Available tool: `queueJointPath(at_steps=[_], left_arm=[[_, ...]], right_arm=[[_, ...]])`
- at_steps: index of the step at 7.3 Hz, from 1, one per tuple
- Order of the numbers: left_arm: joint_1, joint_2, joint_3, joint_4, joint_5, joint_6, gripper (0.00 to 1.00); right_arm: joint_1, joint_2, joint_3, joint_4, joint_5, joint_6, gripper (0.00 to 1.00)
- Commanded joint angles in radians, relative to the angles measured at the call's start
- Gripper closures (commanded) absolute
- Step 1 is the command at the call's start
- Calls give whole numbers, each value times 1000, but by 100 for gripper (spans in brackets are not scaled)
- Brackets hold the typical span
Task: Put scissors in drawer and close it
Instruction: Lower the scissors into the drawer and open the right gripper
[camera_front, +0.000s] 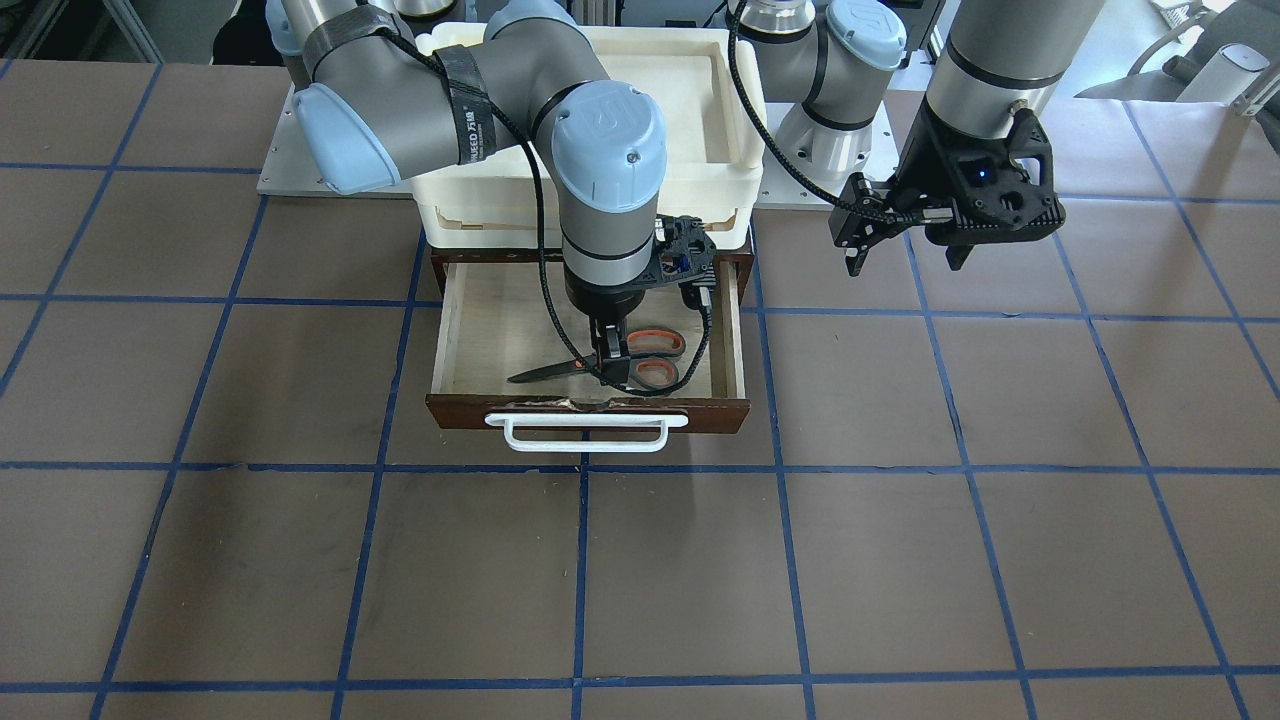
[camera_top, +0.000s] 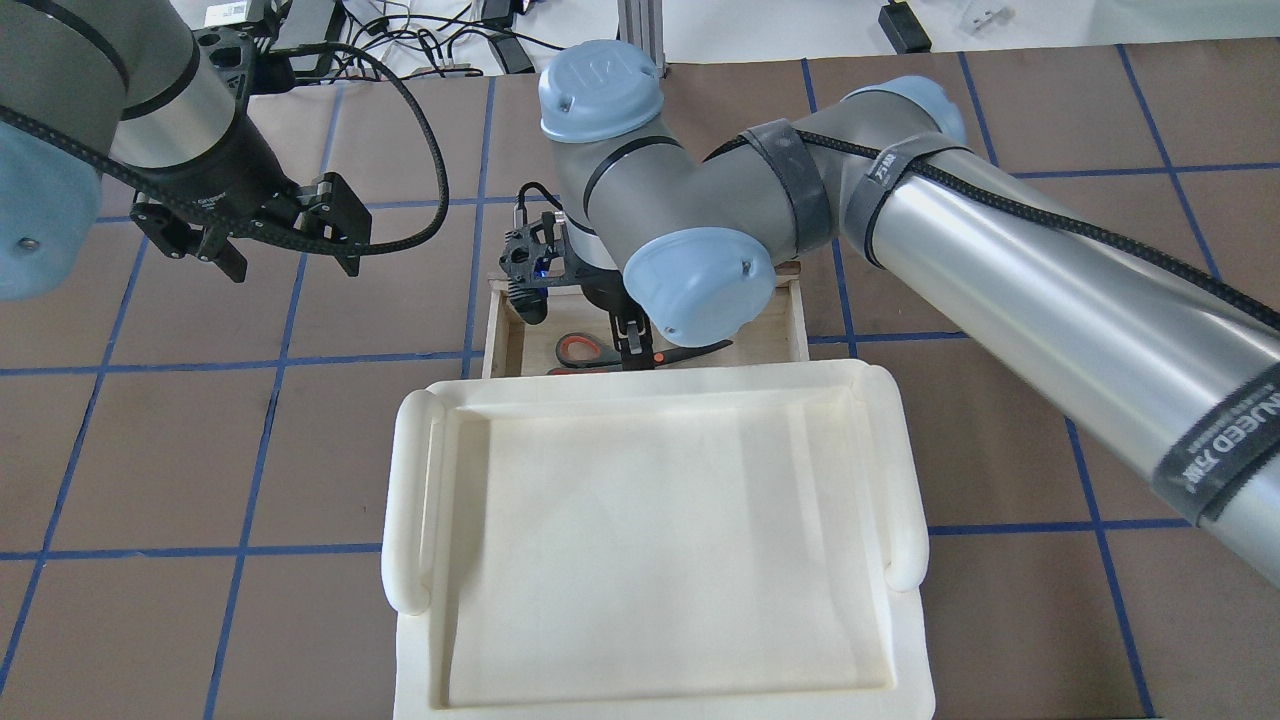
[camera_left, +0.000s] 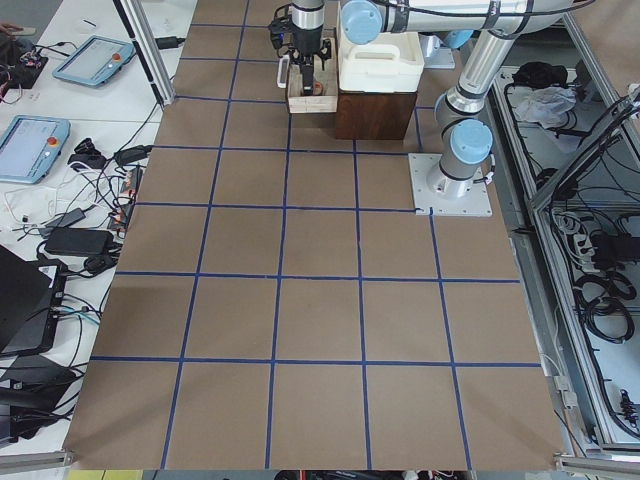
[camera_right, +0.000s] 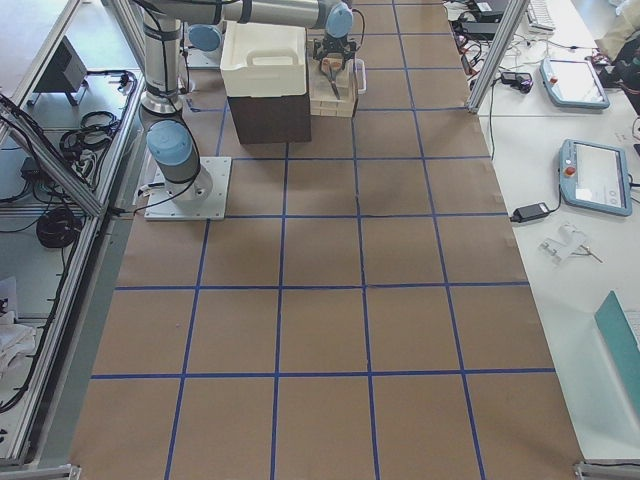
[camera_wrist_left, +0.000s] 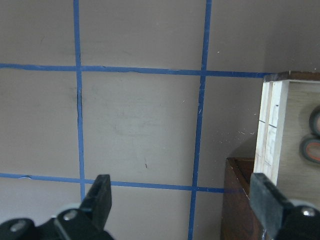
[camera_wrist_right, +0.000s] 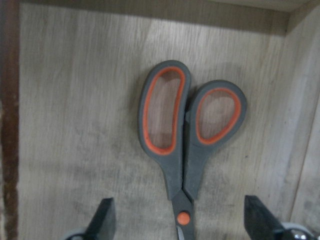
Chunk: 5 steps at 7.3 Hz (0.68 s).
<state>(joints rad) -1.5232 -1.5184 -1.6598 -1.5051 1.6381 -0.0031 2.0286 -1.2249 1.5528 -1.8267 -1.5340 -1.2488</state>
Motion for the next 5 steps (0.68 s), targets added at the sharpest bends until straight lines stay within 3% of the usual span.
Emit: queueJointPath(at_steps=[1, 5], left_arm=[[0, 3, -1, -6, 3, -2, 0], [0, 0, -1, -6, 3, -2, 0]], right_arm=[[1, -2, 0, -44, 2, 14, 0], [-33, -88, -19, -43, -5, 160, 0]])
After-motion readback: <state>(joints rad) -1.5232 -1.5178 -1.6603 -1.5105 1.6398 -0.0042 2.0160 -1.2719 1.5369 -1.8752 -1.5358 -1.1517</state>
